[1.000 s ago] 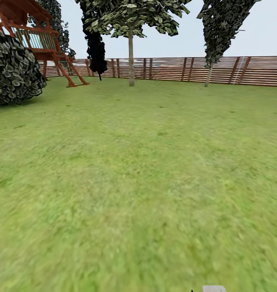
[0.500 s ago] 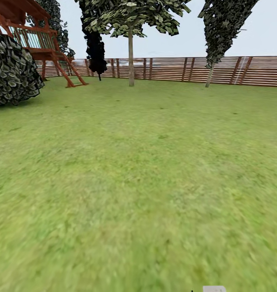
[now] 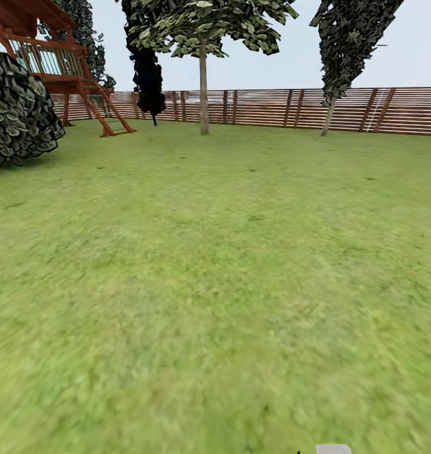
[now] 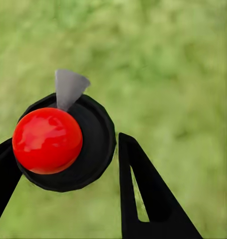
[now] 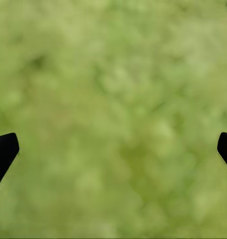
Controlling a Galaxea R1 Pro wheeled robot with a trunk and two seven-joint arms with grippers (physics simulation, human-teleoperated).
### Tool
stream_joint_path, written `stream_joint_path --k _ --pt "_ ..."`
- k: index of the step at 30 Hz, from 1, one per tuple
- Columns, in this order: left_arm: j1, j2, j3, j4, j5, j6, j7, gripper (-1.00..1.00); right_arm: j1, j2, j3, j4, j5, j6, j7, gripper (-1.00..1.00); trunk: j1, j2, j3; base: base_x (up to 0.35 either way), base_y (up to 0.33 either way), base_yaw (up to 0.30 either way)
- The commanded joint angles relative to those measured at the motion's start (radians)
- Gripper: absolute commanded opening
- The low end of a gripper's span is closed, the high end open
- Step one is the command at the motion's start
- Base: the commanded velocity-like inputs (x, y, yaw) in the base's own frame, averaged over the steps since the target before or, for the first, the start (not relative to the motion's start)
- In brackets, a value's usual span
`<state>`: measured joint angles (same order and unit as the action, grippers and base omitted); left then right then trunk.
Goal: In the garden, pick up the pesticide atomizer on the floor and spray pesticide onto both trees until each tree trunk is fully covered.
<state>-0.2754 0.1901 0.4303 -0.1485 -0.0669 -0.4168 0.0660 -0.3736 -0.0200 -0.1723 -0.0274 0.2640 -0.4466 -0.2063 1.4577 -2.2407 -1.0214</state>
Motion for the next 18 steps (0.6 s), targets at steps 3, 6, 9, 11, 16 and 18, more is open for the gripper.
stream_joint_path --k 3,6,9,11,16,18 --pt "-0.001 0.000 0.001 0.001 -0.008 -0.004 0.006 -1.00 -0.001 0.000 -0.007 0.001 0.011 -0.003 -0.004 1.00 0.000 0.000 -0.001 0.338 0.000 0.000" --pt "-0.001 0.000 0.001 0.001 -0.008 -0.004 0.006 -1.00 -0.001 0.000 -0.007 0.001 0.011 -0.003 -0.004 1.00 0.000 0.000 -0.001 0.338 0.000 0.000" --pt "-0.001 0.000 0.001 0.001 -0.008 -0.004 0.006 -1.00 -0.001 0.000 -0.007 0.001 0.011 -0.003 -0.004 1.00 0.000 0.000 -0.001 0.338 0.000 0.000" --pt "-0.001 0.000 0.001 0.001 -0.007 -0.004 0.006 -1.00 -0.001 0.000 -0.007 0.001 0.011 -0.003 -0.004 1.00 0.000 0.000 -0.001 0.338 0.000 0.000" --pt "-0.001 0.000 0.000 0.001 -0.007 -0.004 0.006 -1.00 -0.001 0.000 -0.007 0.001 0.011 -0.003 -0.004 1.00 0.000 0.000 -0.001 0.338 0.000 0.000" --pt "-0.001 0.000 0.001 0.001 -0.007 -0.003 0.006 -1.00 -0.001 0.000 -0.007 0.001 0.011 -0.003 -0.004 1.00 0.000 0.000 -0.001 0.338 0.000 0.000"
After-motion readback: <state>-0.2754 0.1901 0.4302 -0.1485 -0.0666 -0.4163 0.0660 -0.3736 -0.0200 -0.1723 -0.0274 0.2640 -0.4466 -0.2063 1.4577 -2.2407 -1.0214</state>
